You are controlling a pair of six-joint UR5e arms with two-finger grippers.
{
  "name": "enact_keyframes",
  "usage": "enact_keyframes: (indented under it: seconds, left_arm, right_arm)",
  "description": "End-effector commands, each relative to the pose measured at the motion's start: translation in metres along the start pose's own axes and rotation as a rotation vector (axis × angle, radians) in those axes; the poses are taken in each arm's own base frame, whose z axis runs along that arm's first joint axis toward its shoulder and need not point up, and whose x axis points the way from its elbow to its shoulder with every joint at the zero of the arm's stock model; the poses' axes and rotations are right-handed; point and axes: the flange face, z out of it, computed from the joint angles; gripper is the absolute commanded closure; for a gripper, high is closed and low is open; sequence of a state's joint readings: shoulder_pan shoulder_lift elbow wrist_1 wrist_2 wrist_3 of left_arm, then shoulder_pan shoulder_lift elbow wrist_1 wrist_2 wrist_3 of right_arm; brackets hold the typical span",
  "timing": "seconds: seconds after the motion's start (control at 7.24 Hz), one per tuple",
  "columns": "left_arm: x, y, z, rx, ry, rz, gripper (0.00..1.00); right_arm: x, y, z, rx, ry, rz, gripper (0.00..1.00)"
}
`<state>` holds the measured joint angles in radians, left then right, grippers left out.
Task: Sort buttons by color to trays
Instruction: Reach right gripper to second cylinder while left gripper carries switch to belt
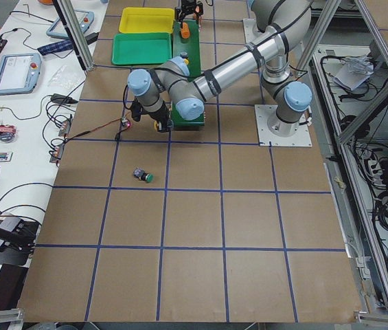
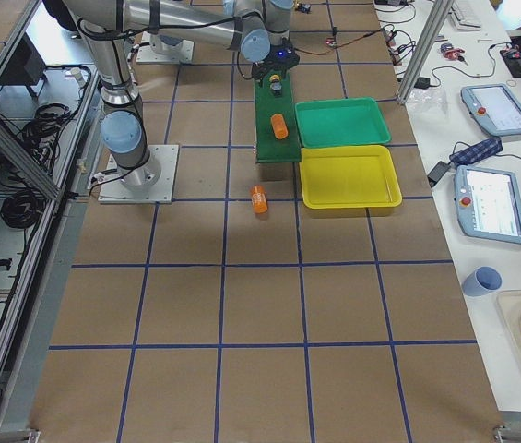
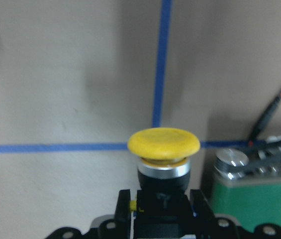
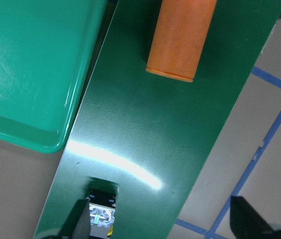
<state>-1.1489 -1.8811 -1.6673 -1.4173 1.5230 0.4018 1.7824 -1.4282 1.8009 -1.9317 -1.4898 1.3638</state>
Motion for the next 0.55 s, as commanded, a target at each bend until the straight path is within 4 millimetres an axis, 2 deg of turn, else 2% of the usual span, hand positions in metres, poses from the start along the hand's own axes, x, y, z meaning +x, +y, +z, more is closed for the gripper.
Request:
enact_keyframes:
  seconds: [0.0, 0.14, 0.28, 0.41]
  left_arm:
    - [0.060, 0.038, 0.015, 0.022, -0.025, -0.014, 1.00]
    - [0.077, 0.045, 0.038, 0.060, -0.043, -0.019, 1.00]
    - [0.102, 0.050, 0.061, 0.136, -0.069, -0.022, 1.00]
    - [0.116, 0.052, 0.070, 0.168, -0.080, 0.000, 1.00]
  right_arm:
    - [-0.021, 0.008, 0.032, 0.005, -0.023, 0.038, 0.00]
    - [-0.034, 0.007, 0.052, 0.006, -0.045, 0.062, 0.00]
    - [-0.040, 0.021, 0.065, 0.007, -0.051, 0.090, 0.00]
    - [-0.040, 0.029, 0.072, 0.009, -0.040, 0.076, 0.00]
